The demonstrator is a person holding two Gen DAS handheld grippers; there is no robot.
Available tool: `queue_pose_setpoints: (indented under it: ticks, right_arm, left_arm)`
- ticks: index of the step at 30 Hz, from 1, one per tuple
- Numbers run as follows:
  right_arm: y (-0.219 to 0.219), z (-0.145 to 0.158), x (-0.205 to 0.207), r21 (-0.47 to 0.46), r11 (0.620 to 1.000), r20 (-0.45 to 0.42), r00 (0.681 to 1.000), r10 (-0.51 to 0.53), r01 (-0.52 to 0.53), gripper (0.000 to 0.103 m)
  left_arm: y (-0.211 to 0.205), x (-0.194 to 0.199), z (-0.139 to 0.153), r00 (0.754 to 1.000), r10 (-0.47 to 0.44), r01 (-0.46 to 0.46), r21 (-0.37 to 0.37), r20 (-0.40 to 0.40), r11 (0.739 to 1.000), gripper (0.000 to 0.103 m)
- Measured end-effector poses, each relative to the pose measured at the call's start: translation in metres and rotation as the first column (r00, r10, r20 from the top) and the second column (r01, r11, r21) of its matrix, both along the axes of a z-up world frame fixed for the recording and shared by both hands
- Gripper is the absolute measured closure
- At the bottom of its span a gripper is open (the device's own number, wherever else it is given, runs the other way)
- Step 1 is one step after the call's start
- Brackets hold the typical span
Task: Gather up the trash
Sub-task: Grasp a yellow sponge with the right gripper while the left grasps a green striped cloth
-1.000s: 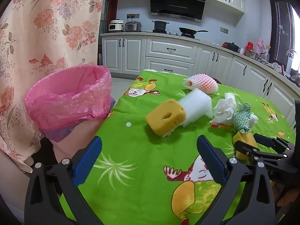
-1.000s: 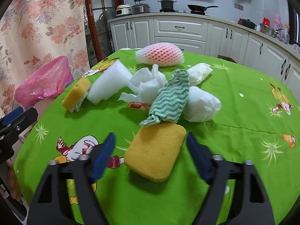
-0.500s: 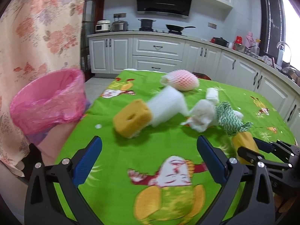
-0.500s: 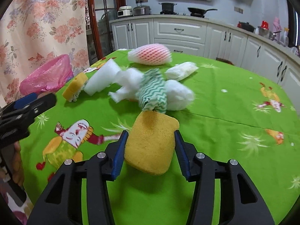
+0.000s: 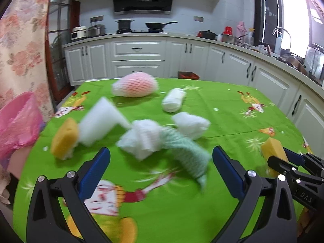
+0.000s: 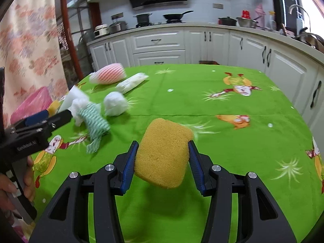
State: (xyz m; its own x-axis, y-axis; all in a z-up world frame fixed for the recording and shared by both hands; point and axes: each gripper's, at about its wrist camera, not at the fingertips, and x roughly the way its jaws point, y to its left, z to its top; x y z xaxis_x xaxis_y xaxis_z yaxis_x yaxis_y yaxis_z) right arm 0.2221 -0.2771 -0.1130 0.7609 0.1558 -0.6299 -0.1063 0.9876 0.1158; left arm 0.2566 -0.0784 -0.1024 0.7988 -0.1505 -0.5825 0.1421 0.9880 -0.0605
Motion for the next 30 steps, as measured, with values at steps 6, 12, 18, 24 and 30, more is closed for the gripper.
queue_pose_setpoints:
  ticks: [6,12,18,24,30]
  right_arm:
    - [-0.012,0.006,0.002,0.004,1.000,0.027,1.000,-0.004,0.004,0.056]
    - [-0.025,0.012,0.003,0.027,1.000,0.048,0.999,-0.014,0.013,0.056]
    - [-0.024,0.012,0.004,0.029,0.999,0.047,0.999,-0.017,0.016,0.056]
    - [-0.019,0.009,0.004,0.018,1.000,0.038,0.999,-0.019,0.019,0.056]
    - [-0.012,0.010,0.005,0.003,1.000,0.037,0.999,-0.023,0.023,0.056]
  left_arm:
    - [-0.031,0.018,-0.008,1.000,0.004,-0.004,0.004,-0.028,1.000,0.015]
    - [-0.047,0.041,-0.023,0.993,0.040,-0.037,0.028,-0.109,0.999,0.034]
    - [-0.051,0.044,-0.037,0.987,-0.001,0.006,0.035,-0.162,0.999,0.071]
    - [-0.051,0.021,-0.029,0.993,-0.059,0.062,0.021,-0.103,0.998,0.074]
    - [-0.045,-0.005,-0.016,0.991,-0.117,0.116,-0.015,-0.066,0.993,0.074]
